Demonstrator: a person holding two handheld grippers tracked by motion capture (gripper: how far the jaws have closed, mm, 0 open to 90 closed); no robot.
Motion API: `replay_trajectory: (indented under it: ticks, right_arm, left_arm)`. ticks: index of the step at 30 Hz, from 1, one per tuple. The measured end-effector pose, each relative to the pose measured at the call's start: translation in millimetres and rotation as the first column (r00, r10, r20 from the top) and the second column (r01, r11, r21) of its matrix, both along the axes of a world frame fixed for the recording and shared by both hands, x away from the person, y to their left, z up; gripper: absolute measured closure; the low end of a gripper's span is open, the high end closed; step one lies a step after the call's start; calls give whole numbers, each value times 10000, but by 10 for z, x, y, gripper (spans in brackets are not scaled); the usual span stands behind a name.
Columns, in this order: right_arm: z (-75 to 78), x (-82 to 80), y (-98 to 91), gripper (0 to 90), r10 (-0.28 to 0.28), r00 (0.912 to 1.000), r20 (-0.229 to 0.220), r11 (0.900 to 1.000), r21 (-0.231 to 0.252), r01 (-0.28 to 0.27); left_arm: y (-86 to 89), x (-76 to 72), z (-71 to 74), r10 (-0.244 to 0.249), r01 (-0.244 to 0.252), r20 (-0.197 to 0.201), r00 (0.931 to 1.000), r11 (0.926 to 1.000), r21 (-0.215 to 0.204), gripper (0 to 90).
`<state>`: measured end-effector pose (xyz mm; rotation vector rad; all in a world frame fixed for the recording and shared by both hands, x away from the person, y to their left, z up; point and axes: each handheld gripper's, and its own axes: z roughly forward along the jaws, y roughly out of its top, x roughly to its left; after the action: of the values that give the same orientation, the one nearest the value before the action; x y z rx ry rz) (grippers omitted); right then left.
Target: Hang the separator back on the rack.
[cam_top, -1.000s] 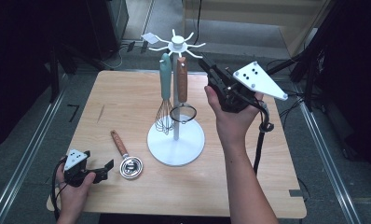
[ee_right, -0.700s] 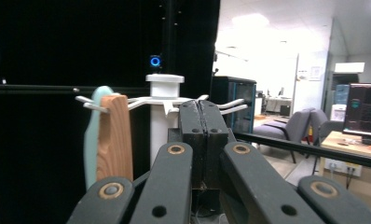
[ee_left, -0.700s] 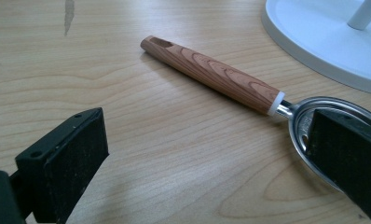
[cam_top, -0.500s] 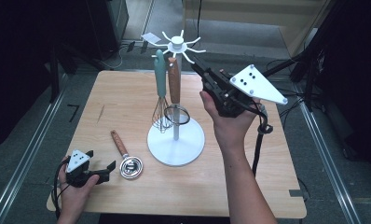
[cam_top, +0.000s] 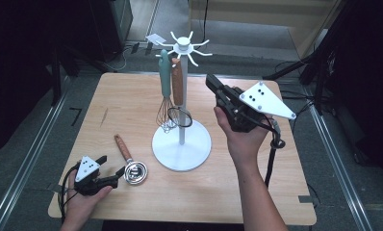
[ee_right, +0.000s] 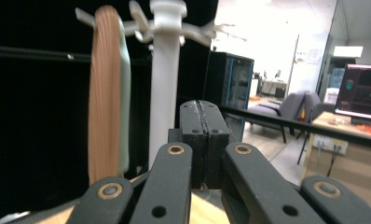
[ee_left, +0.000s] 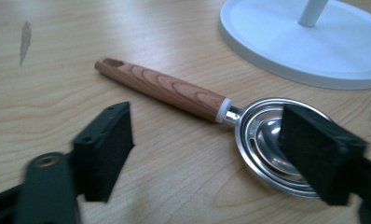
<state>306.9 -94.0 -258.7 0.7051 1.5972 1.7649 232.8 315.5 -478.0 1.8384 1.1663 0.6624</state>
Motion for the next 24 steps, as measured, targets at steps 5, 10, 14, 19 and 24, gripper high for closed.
replay_trajectory:
  ticks: [5, 10, 14, 19, 24]
  right_arm:
    - [-207, -5, -77, 891, -40, 9987, -509, 9999, -151, 32]
    - [-426, -51, -152, 790, -268, 9941, -1046, 9987, -468, 220]
    - [-613, -107, -244, 734, -497, 9881, -1457, 9973, -608, 412]
    - [-872, -169, -363, 684, -631, 9785, -1962, 9960, -747, 492]
    - [-1158, -242, -441, 653, -691, 9652, -2524, 9939, -1008, 448]
  left_arm:
    - [-6, -6, -2, -399, 392, -152, 9991, 9984, -402, 420]
    - [-18, 8, -11, -638, 601, -500, 9967, 9956, -725, 507]
    - [-26, 17, -20, -998, 926, -746, 9922, 9912, -947, 568]
    - [-57, 22, -24, -1077, 987, -1073, 9884, 9914, -856, 616]
    - [-71, 35, -27, -893, 755, -1350, 9868, 9917, -1042, 668]
